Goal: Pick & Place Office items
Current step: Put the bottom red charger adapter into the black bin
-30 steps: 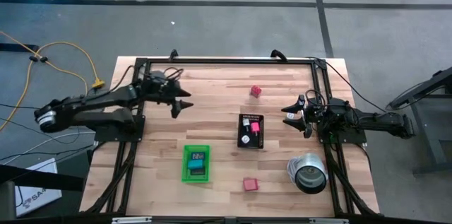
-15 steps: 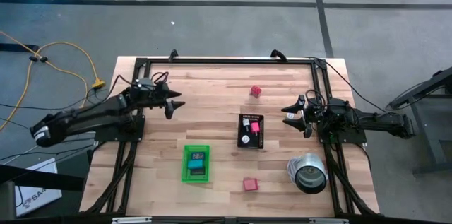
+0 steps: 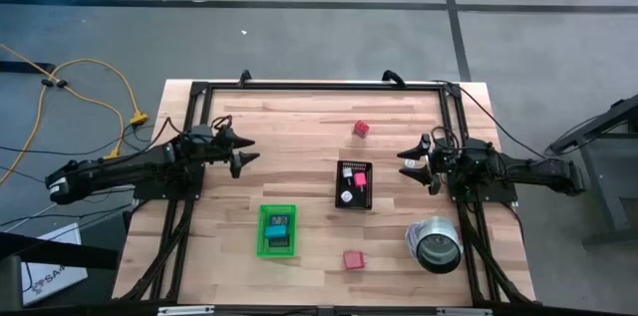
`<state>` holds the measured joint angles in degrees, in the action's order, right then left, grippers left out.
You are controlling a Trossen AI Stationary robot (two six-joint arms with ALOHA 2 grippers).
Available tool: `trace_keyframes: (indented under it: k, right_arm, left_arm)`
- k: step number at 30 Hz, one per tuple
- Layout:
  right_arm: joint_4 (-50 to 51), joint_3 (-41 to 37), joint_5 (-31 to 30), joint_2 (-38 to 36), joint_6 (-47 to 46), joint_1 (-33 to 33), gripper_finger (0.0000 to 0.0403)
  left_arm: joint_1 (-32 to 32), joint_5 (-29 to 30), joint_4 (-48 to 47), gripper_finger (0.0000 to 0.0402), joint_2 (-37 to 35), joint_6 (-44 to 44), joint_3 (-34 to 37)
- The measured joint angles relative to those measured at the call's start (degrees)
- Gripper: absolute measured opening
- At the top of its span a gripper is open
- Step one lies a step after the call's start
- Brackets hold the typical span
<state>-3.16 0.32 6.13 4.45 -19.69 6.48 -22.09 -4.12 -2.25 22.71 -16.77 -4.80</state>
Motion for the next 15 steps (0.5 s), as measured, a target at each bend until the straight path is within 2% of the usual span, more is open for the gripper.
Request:
trace_keyframes:
  k: [9,15]
  right_arm:
    - [-0.01,-0.02,-0.01,0.0,0.0,0.0,0.0248]
    - [-0.02,-0.02,0.0,0.0,0.0,0.0,0.0248]
  left_arm:
    - [8.42,3.34,0.38,0.0252,-3.78,-0.46,2.09]
    - [11.96,3.9,0.46,0.0252,-5.09,5.61,2.66]
